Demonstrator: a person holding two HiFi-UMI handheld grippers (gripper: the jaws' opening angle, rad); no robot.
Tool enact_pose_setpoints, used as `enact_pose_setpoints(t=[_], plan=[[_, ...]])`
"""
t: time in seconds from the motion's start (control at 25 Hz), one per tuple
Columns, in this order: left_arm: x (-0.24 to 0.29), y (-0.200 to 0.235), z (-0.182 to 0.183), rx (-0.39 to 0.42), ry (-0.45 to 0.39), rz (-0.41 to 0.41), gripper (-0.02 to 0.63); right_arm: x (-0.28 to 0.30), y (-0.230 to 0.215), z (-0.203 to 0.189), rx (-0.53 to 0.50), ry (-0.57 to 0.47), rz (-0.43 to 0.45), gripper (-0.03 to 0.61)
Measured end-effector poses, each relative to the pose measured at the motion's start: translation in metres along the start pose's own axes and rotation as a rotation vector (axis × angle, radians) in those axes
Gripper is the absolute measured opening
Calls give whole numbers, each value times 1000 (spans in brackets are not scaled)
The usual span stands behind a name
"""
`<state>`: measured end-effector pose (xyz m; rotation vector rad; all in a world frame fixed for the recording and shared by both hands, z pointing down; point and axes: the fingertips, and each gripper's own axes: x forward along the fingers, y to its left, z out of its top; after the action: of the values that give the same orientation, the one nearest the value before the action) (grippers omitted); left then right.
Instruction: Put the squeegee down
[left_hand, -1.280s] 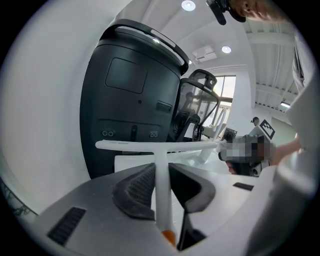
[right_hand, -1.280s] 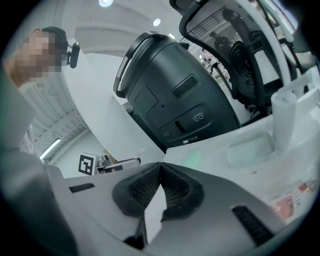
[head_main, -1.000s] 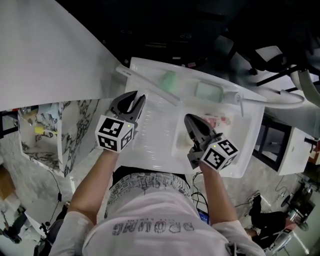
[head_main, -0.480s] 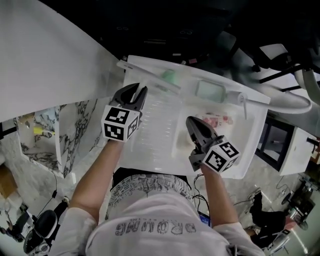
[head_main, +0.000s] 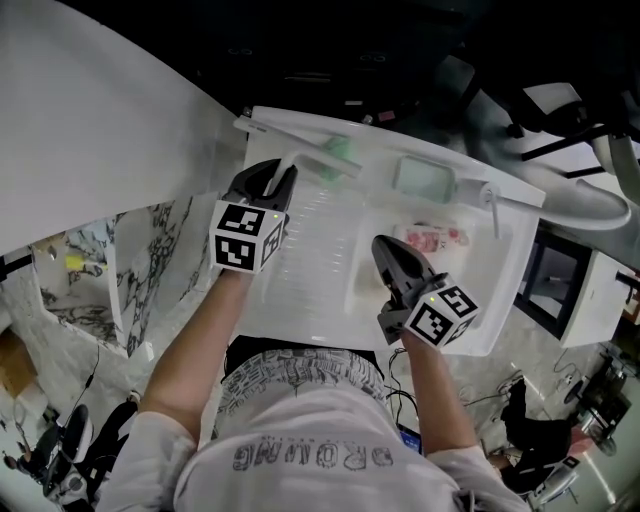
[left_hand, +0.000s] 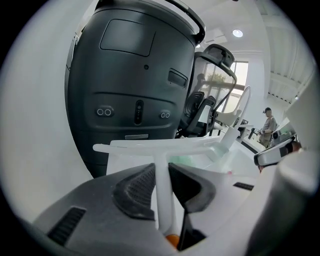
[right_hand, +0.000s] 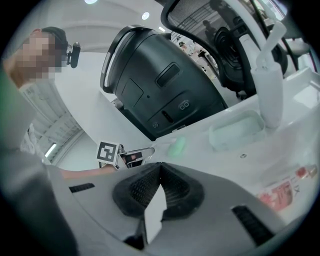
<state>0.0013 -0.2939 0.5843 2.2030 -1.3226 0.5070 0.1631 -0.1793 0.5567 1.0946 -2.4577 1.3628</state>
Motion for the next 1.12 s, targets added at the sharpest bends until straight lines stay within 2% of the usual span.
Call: enact_pose_setpoints(t=[0.56,1.12], plan=[[10,2,-7,-8,33,13,98,3,1,-2,9,18,-8,8],[14,2,-10,16,68,17,103,3,4,0,5,-4,3,8]])
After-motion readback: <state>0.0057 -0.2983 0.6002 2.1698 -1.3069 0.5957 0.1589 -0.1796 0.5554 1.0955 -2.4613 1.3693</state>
